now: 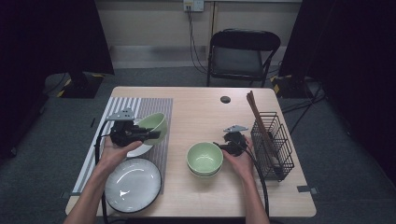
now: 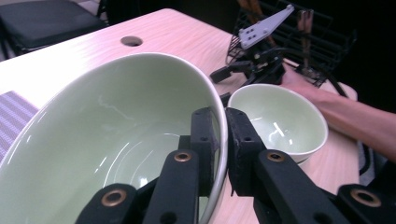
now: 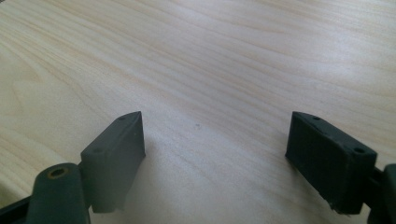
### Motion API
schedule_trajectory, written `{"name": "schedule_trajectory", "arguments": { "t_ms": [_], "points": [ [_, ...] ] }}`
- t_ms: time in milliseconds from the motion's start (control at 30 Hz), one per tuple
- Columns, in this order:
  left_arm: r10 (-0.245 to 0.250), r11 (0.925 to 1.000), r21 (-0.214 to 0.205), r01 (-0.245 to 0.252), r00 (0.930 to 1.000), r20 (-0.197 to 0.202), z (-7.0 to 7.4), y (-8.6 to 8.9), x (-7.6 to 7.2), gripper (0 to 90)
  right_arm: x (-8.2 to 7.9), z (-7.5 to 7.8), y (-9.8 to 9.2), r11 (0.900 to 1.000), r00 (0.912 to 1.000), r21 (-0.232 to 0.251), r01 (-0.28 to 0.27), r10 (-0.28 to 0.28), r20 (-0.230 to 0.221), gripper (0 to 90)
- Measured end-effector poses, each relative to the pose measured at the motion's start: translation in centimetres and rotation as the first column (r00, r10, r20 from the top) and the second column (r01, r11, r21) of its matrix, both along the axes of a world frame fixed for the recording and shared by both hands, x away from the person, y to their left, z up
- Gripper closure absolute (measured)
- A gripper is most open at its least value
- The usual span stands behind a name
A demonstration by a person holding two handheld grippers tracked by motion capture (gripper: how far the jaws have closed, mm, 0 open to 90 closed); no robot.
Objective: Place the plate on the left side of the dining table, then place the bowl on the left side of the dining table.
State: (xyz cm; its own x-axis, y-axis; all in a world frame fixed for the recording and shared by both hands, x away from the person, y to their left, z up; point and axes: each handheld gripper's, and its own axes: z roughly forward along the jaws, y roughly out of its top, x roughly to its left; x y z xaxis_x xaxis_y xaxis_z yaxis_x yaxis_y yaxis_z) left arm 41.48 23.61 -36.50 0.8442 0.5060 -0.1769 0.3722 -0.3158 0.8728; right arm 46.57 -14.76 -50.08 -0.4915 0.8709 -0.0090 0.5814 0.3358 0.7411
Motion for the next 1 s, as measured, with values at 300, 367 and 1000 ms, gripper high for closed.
{"name": "schedule_trajectory", "arguments": {
  "t_ms": [300,367,1000],
  "points": [
    [0.038,0.9992,-0.008,-0.038,0.9993,-0.006,-0.2,1.5,0.5,82.7,0.0,0.0,0.0,1.0,1.0,0.0,0.0,0.0,0.0,18.4],
    [0.055,0.9985,-0.007,-0.055,0.9985,-0.008,-0.3,1.9,0.5,82.7,0.0,0.0,0.0,1.0,1.0,0.0,0.0,0.0,0.0,18.4],
    [0.159,0.9872,0.011,-0.159,0.9867,-0.031,-1.5,5.1,1.3,82.8,0.0,0.0,0.0,1.0,1.0,0.0,0.0,0.0,0.0,18.4]
  ]
}}
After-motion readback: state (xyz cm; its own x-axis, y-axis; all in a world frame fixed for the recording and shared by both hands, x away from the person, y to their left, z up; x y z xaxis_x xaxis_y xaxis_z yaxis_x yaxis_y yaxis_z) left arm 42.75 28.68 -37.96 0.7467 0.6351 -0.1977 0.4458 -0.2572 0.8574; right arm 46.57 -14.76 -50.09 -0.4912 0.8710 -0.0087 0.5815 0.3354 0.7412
